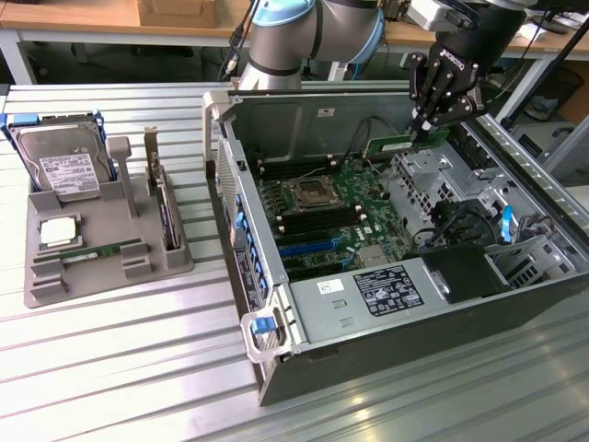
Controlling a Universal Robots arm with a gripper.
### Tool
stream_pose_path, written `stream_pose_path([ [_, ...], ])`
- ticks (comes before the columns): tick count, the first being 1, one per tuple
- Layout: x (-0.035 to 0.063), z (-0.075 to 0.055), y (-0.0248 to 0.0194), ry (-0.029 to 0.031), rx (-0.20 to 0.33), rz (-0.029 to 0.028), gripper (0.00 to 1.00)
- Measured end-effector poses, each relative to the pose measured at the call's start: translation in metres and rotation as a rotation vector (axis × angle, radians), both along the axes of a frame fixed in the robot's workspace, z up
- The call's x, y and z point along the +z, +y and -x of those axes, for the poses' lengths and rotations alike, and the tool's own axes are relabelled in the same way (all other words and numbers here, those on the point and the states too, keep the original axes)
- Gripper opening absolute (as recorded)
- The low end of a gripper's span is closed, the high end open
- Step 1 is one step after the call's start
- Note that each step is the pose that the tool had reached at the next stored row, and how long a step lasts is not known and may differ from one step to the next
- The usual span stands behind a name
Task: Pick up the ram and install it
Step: 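Insert the ram into the slot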
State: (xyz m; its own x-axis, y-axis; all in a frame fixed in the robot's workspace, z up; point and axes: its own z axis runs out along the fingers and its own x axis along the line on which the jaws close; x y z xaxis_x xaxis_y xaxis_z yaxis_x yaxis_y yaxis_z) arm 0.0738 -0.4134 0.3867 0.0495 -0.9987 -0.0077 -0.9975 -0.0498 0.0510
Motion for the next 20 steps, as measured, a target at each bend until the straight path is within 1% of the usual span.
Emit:
stream_pose_path([
  [20,-0.0054,0.0,0.0,0.0,-0.003,0.0001,0.12],
])
